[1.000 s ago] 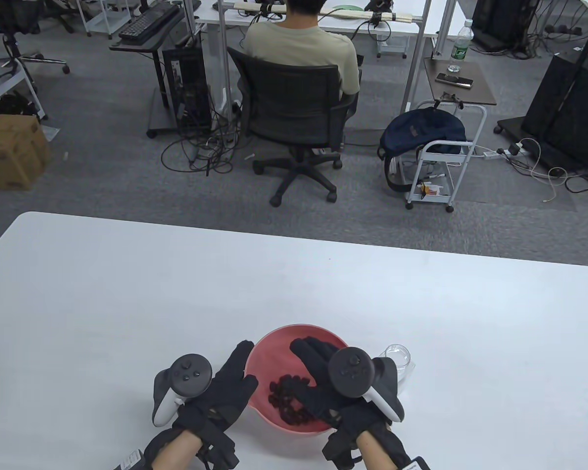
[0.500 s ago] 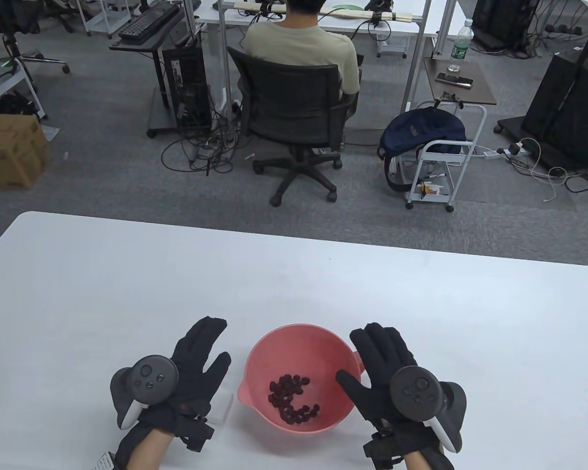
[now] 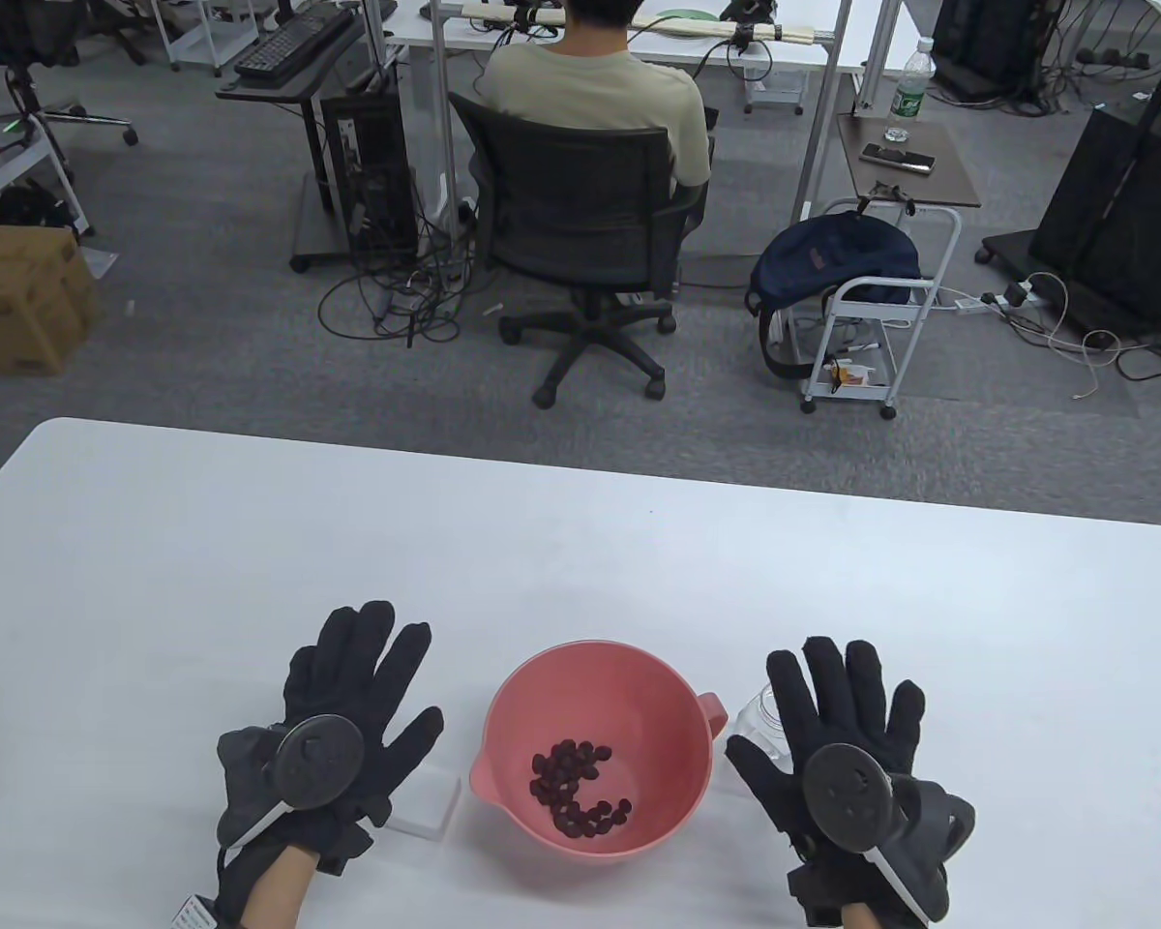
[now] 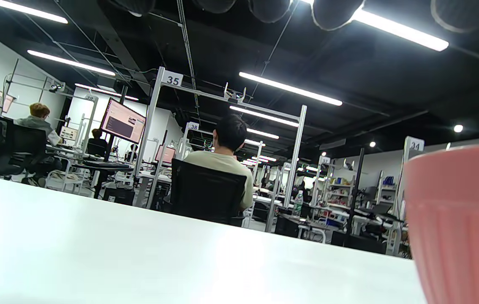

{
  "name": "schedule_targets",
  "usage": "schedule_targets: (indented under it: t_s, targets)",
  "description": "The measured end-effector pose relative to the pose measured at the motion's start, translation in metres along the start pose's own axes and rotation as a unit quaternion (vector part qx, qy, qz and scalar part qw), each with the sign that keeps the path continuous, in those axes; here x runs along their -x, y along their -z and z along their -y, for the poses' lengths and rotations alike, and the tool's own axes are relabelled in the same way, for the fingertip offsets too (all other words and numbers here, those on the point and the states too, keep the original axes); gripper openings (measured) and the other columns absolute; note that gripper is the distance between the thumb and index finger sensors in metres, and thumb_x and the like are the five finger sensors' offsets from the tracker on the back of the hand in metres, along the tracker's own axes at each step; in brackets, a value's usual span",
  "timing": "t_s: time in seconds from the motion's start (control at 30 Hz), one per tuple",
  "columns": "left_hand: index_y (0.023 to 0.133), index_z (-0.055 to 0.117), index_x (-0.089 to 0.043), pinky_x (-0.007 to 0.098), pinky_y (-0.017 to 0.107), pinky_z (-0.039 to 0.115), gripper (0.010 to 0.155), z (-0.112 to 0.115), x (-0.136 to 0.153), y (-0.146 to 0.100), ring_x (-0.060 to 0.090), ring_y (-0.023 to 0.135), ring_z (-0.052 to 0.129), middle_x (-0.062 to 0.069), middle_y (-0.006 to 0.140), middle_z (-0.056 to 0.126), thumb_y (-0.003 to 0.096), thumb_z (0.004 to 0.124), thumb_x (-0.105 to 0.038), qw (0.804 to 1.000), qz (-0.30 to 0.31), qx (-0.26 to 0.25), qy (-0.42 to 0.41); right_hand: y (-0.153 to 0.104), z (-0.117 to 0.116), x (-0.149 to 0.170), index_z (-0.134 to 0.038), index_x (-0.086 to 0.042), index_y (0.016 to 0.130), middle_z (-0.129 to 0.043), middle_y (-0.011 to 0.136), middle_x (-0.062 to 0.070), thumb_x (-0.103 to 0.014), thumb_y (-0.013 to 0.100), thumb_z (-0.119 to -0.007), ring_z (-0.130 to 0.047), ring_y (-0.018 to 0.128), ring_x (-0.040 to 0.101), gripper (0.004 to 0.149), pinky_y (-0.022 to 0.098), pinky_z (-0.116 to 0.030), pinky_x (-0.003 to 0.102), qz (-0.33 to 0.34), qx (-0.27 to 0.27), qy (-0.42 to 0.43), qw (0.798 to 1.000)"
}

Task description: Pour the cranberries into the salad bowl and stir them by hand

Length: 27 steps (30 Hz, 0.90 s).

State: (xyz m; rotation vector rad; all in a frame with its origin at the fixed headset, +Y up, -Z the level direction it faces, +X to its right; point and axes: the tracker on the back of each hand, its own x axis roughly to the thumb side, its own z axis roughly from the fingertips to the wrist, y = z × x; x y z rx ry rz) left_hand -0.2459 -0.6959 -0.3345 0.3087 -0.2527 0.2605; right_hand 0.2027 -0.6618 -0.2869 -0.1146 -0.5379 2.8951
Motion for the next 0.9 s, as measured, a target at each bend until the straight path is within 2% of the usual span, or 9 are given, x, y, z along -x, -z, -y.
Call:
schedule_targets:
  t_s: [0.1, 0.2, 0.43, 0.9]
  targets:
    - [0.114, 0.034, -0.056, 0.06, 0.083, 0.038, 0.078, 0.005, 0.004, 0.001, 0.025, 0.121, 0.025, -0.014, 0.131, 0.027, 0.0463, 0.059, -0.087, 1.0, -0.006, 0.017, 0.026, 0.002, -0.009, 0.002, -0.053, -0.047, 0.106, -0.047, 0.123, -0.01, -0.079, 0.035, -0.081, -0.032, 0.116, 0.019, 0.082, 0.08, -0.026, 0.06, 0.006, -0.014, 0.013, 1.0]
    - [0.114, 0.033, -0.056, 0.06, 0.083, 0.037, 0.079, 0.012, 0.008, 0.003, 0.025, 0.121, 0.024, -0.014, 0.13, 0.027, 0.0461, 0.059, -0.087, 0.999, -0.007, 0.029, 0.026, 0.003, -0.015, 0.004, -0.052, -0.047, 0.106, -0.046, 0.123, -0.011, -0.079, 0.035, -0.08, -0.032, 0.116, 0.021, 0.083, 0.08, -0.026, 0.06, -0.001, -0.027, -0.019, 0.999]
    - [0.114, 0.031, -0.055, 0.061, 0.082, 0.036, 0.079, 0.028, 0.016, 0.007, 0.025, 0.121, 0.024, -0.014, 0.13, 0.027, 0.0468, 0.059, -0.086, 0.997, -0.017, 0.069, 0.04, 0.004, -0.029, 0.006, -0.047, -0.046, 0.108, -0.044, 0.124, -0.007, -0.08, 0.036, -0.076, -0.032, 0.116, 0.026, 0.084, 0.08, -0.027, 0.061, -0.009, -0.063, -0.026, 0.998]
    - [0.114, 0.031, -0.054, 0.063, 0.081, 0.038, 0.079, 0.031, 0.016, 0.008, 0.026, 0.121, 0.026, -0.013, 0.131, 0.028, 0.0472, 0.058, -0.086, 0.994, -0.023, 0.091, 0.047, 0.005, -0.04, 0.008, -0.045, -0.045, 0.108, -0.044, 0.124, -0.006, -0.078, 0.038, -0.075, -0.032, 0.116, 0.024, 0.083, 0.08, -0.027, 0.061, -0.017, -0.089, -0.021, 0.996]
